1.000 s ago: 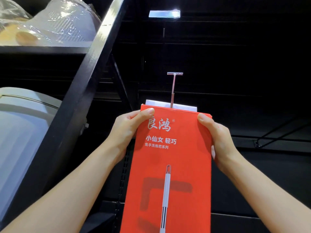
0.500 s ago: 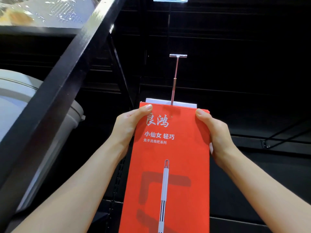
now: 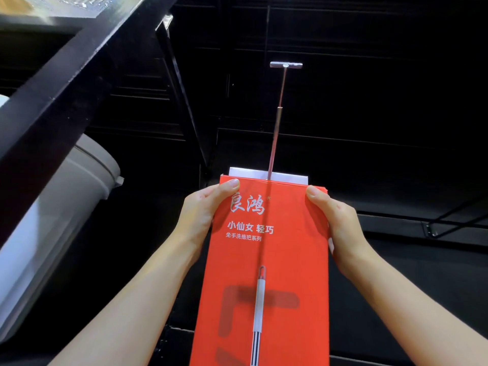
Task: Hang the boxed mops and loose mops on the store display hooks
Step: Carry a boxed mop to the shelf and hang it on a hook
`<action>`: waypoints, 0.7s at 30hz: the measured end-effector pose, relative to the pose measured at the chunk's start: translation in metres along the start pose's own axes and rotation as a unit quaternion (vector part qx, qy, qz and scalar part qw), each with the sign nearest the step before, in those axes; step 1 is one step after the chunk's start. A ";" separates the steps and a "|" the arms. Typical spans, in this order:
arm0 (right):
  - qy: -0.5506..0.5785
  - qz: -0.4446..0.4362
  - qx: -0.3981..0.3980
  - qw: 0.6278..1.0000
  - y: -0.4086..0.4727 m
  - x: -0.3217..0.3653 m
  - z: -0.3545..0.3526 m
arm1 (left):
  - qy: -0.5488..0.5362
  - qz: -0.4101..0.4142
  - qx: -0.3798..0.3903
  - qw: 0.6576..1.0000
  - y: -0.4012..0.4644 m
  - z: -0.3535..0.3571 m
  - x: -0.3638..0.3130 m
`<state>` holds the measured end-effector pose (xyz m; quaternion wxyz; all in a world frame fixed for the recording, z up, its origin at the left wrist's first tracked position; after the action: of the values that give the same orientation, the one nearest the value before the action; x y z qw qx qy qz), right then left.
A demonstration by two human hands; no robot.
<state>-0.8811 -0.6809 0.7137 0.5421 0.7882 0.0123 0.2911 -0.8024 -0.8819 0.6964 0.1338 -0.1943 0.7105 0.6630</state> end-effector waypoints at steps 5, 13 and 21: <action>0.001 -0.003 0.000 1.000 0.006 -0.018 -0.003 | 0.005 -0.004 -0.007 1.000 0.006 -0.004 0.015; 0.005 0.001 -0.009 1.000 0.017 -0.051 -0.009 | -0.010 -0.017 -0.012 1.000 0.015 -0.009 0.042; 0.006 0.005 -0.012 1.000 0.025 -0.078 -0.012 | -0.021 -0.039 -0.032 0.998 0.023 -0.013 0.067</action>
<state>-0.9591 -0.7070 0.7031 0.5502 0.7798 0.0082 0.2984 -0.8712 -0.9004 0.6877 0.1686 -0.2122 0.6778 0.6834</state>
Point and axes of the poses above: each hand's wrist, its own y-axis towards the middle knuckle, its own z-axis out of the palm, x = y × z, the point moved 2 cm from there along y, towards the middle knuckle, and after that the axes turned 14 degrees about x, right-handed, at the moved point
